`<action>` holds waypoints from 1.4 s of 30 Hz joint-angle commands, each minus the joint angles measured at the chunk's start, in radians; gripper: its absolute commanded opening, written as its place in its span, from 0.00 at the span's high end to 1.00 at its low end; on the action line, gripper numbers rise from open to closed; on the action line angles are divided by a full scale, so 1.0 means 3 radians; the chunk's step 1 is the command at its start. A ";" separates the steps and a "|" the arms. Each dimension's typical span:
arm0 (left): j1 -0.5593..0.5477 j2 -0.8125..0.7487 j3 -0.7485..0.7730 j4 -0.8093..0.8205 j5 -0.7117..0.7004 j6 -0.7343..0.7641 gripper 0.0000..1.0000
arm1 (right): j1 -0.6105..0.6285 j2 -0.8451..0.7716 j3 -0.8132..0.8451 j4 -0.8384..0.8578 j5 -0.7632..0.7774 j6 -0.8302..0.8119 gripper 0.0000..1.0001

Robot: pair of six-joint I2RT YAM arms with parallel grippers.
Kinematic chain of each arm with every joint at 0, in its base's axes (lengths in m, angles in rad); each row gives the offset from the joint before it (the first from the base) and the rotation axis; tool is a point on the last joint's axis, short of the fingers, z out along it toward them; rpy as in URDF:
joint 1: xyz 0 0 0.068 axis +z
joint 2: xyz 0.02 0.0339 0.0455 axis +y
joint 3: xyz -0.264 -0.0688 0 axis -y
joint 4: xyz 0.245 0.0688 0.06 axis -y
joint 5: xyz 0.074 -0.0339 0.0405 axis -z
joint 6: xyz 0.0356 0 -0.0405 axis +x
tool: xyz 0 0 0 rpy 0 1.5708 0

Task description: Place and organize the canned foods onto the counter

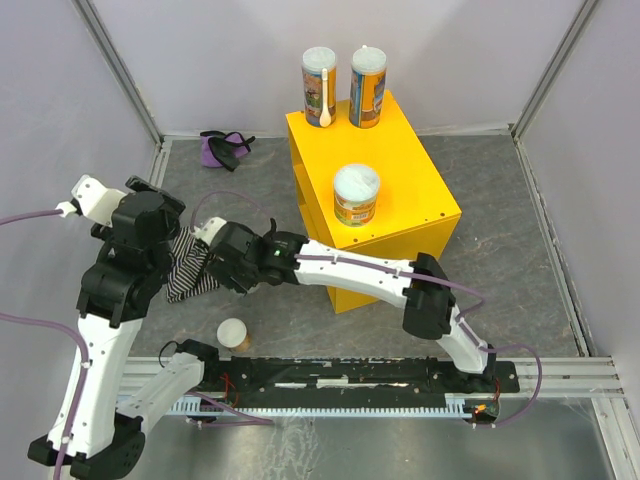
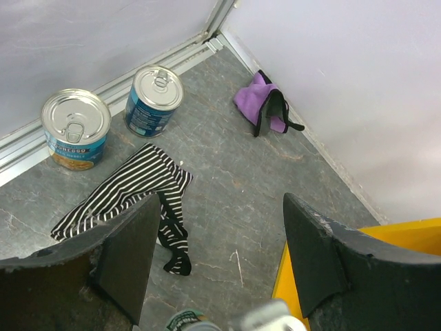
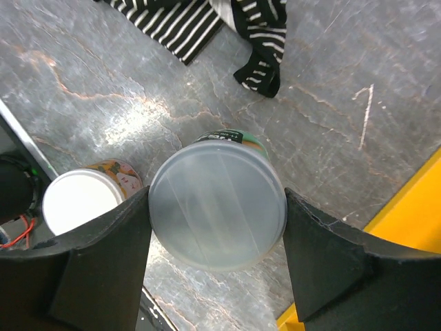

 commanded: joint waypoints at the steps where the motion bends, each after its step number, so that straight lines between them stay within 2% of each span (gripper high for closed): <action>1: 0.0017 0.0037 0.0100 0.0215 -0.0154 -0.0090 0.22 | -0.0005 -0.0538 0.0335 0.0034 0.0128 -0.0105 0.99; 9: 0.0017 0.0136 0.0154 0.0359 -0.0143 -0.0073 0.22 | -0.0003 -0.0861 0.1062 -0.0434 0.0204 -0.0226 0.99; 17: 0.0017 0.0263 0.0184 0.0492 -0.0067 -0.0101 0.22 | 0.0000 -0.1256 0.1537 -0.0400 0.0516 -0.0460 0.99; 22: 0.0017 0.0355 0.0231 0.0525 0.0018 -0.0123 0.22 | -0.0004 -0.1548 0.1538 -0.0132 0.0892 -0.0704 0.99; 31: 0.0016 0.0439 0.0252 0.0557 0.0069 -0.0078 0.22 | -0.0005 -0.2029 0.1189 0.0481 0.1723 -0.1347 0.99; 37: 0.0017 0.0496 0.0223 0.0613 0.0151 -0.0038 0.22 | -0.0053 -0.2132 0.1199 0.0434 0.2328 -0.1658 0.99; 42: 0.0022 0.0541 0.0117 0.0706 0.0284 -0.0021 0.22 | -0.0341 -0.2093 0.1395 -0.0173 0.2455 -0.1396 0.99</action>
